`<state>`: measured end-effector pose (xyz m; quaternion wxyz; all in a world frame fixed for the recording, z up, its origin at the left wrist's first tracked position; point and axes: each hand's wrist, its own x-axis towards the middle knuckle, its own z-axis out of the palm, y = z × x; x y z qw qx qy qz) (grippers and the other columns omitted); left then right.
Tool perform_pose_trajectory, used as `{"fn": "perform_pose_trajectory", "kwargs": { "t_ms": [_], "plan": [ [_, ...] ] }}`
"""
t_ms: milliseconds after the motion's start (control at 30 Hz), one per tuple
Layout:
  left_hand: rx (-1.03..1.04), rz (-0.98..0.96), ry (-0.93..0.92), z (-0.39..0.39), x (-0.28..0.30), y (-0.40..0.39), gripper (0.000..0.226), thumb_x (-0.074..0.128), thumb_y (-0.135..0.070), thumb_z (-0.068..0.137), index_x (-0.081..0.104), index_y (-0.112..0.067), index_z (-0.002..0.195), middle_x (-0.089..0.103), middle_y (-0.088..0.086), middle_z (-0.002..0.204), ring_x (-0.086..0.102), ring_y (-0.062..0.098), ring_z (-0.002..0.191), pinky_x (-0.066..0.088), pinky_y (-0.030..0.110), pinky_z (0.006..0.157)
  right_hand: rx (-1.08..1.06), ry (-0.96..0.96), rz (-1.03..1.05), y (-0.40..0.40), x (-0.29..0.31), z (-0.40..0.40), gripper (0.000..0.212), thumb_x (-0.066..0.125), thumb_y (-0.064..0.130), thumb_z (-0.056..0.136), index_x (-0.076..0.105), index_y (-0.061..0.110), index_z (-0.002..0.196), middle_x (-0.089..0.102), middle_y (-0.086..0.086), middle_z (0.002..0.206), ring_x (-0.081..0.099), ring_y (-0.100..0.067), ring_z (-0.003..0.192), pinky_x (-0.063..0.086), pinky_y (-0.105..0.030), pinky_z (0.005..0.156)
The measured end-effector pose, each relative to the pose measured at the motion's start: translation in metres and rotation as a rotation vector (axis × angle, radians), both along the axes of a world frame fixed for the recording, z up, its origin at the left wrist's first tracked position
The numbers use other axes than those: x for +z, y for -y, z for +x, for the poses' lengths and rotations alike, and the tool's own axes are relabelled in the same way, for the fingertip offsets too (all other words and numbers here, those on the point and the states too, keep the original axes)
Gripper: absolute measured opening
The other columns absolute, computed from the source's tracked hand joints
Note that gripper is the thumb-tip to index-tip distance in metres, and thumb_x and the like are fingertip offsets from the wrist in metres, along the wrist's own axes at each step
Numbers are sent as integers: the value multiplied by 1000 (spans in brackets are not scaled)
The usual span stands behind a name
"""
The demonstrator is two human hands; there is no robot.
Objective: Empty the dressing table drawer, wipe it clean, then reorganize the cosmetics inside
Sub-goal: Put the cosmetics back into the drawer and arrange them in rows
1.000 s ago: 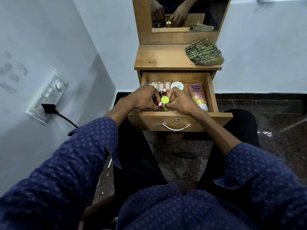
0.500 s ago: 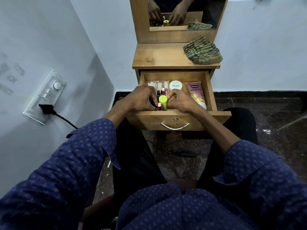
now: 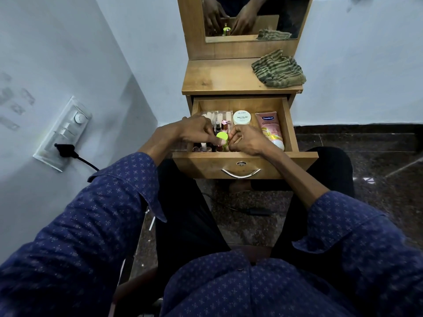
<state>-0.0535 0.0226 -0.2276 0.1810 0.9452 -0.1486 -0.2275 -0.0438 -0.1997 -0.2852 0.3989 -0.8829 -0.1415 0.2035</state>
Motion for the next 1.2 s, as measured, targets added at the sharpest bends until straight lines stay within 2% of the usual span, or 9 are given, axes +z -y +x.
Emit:
{"fn": "perform_pose_trajectory", "kwargs": {
  "t_ms": [200,300,400,533,733,867,1000,1133,1200],
  "plan": [
    [18,-87,9,0,-4,-1,67,68,-88,57,85,-28,81,79,-9,85,72,18,90,58,55,89,2,17,-6,1,3,-3,28,84,10,80,68,16,103,77,3,91,72,-11,85,58,-28,80],
    [55,-99,17,-1,-3,1,46,84,-70,68,85,-26,80,79,-9,85,72,19,89,57,56,90,-8,15,-16,1,3,-3,27,83,9,81,69,16,102,77,2,90,72,-9,83,58,-27,81],
    [72,-106,60,-4,-1,2,29,89,-51,76,84,-23,81,78,-8,86,71,17,88,57,52,89,-11,15,-20,-1,4,-4,22,81,7,84,70,14,101,77,1,88,72,-10,80,60,-30,83],
    [68,-113,105,-11,7,7,30,89,-48,79,80,-20,84,77,-6,88,71,18,87,58,52,87,-37,32,-3,1,8,-5,9,78,10,91,71,11,95,75,-3,85,76,-23,81,64,-43,84],
    [25,-144,249,-22,13,20,72,93,-67,59,63,-21,106,62,-3,109,58,22,100,54,45,84,107,17,-51,18,39,-8,15,78,22,95,71,10,100,79,-9,93,78,-23,79,65,-41,78],
    [-83,-13,299,-26,2,28,109,92,-75,48,49,-30,137,44,-2,132,38,19,123,37,37,100,335,-63,-176,34,66,-11,35,90,36,79,75,15,103,79,-4,94,73,-15,83,59,-34,81],
    [-57,29,338,-25,-1,36,135,94,-71,51,27,-25,159,32,5,150,28,28,141,31,53,119,394,36,-331,40,71,-18,44,95,28,73,71,17,109,71,4,102,64,-12,92,51,-23,76],
    [-41,47,353,-22,-1,33,147,94,-71,53,10,-30,166,22,6,162,14,32,152,19,63,122,348,68,-247,41,63,-14,51,100,25,65,71,22,106,74,8,98,69,-8,92,54,-35,99],
    [-32,38,368,-21,-2,31,146,94,-70,55,10,-27,166,21,7,163,13,31,153,20,62,123,323,162,-279,41,59,-10,60,101,35,60,70,27,111,71,12,102,65,-6,93,51,-39,100]
  ]
}}
